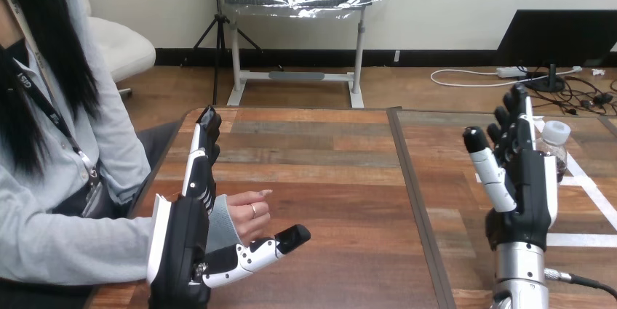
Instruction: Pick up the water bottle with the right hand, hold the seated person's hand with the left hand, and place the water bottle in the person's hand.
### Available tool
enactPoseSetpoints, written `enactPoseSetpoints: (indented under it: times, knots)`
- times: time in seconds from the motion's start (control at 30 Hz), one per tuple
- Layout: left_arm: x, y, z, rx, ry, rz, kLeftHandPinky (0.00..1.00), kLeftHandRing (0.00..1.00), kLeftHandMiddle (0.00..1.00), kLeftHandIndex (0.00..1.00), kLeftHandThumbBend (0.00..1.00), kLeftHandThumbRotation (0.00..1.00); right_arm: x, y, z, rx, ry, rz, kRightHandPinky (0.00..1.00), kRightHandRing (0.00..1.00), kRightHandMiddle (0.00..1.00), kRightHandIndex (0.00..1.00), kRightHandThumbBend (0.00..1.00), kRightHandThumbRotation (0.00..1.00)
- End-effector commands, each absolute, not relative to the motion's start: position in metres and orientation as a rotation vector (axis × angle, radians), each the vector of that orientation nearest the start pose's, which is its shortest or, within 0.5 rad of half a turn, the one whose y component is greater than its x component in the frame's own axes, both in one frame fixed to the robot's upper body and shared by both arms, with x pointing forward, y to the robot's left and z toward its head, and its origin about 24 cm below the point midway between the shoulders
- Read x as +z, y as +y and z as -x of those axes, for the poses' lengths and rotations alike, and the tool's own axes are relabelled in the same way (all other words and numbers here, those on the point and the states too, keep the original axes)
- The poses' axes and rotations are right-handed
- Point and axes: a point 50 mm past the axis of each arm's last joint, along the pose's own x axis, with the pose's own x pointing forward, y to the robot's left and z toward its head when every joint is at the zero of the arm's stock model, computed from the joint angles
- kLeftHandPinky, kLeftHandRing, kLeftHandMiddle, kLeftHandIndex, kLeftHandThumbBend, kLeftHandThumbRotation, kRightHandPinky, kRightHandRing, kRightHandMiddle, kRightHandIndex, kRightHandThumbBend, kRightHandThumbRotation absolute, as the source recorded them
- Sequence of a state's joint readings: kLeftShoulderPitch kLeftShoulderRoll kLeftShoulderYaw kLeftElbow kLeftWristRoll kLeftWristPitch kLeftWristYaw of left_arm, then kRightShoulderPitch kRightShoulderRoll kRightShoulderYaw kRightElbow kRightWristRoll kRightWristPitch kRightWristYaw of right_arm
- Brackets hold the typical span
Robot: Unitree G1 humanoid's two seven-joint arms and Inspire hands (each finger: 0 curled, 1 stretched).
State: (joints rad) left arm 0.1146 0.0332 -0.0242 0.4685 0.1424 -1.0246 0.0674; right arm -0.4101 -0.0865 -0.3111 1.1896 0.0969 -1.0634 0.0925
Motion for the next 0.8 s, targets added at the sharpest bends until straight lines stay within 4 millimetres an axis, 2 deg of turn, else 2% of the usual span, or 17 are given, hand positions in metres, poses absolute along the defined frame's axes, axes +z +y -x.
enactPoseSetpoints:
  times: [0.0, 0.77]
  knots:
    - [0.02, 0.144, -0.207, -0.054, -0.522, -0.099, 1.0, 1.0, 1.0, 1.0, 1.0, 0.26, 0.028, -0.205, -0.295, -0.189, -0.427, -0.012, 1.0, 1.0, 1.0, 1.0, 1.0, 0.64]
    - [0.019, 0.144, -0.206, -0.053, -0.514, -0.11, 0.99, 0.99, 0.99, 0.99, 1.0, 0.28, 0.042, -0.23, -0.294, -0.296, -0.518, -0.021, 1.0, 1.0, 1.0, 1.0, 1.0, 0.61]
